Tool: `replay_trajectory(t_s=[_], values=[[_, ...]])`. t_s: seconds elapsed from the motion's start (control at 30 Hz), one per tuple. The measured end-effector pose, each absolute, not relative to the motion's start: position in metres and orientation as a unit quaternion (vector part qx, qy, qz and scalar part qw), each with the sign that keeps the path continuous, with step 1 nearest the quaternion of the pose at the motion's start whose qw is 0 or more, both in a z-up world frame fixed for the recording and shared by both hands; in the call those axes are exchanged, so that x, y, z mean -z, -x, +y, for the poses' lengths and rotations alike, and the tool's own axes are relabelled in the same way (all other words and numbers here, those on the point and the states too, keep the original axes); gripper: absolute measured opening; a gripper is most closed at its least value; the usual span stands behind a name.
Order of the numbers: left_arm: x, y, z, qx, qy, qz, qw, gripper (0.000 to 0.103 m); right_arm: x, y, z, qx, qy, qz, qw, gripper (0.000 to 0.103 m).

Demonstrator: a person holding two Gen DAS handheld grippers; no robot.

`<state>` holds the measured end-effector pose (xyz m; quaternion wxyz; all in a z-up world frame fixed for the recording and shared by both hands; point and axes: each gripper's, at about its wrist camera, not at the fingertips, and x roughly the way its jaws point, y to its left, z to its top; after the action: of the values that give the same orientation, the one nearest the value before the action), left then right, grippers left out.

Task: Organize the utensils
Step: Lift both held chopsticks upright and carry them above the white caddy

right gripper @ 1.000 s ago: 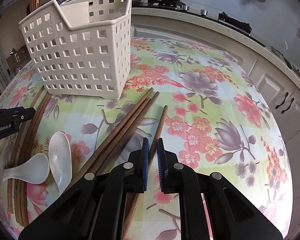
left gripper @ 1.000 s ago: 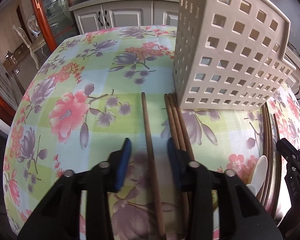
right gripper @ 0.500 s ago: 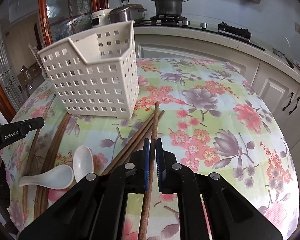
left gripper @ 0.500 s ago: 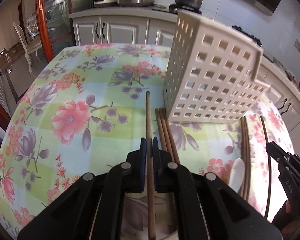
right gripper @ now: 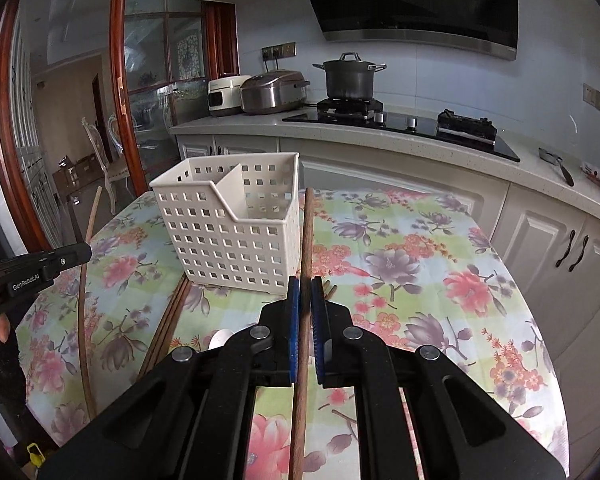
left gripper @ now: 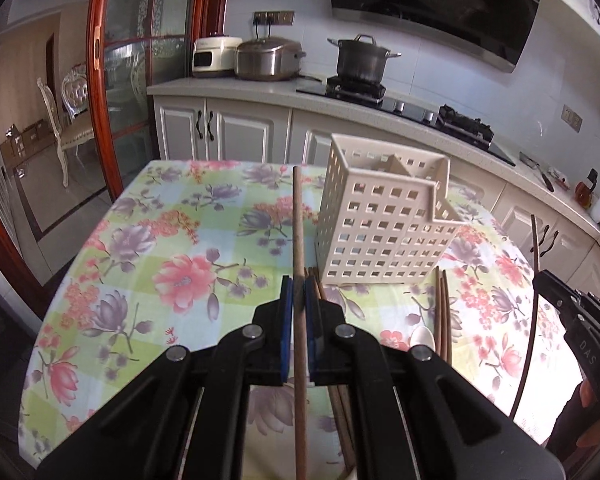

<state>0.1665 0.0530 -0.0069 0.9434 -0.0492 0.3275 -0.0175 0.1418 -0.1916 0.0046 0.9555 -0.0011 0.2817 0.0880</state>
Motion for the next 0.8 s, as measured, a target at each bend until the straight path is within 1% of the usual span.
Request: replay_trajectory(t_s=[0.47, 0.8], values=[[-0.029, -0.117, 0.049, 0.023, 0.035, 0.267, 0.963, 0.006, -0.043, -0.097, -0.190, -0.098, 0.020, 0.225, 0.969, 0.008], [-0.038, -0.115, 0.039, 0.026, 0.020, 0.257, 0.966, 0.006, -0.052, -0.094, -0.187, -0.102, 0.025, 0.210, 0.972, 0.008]])
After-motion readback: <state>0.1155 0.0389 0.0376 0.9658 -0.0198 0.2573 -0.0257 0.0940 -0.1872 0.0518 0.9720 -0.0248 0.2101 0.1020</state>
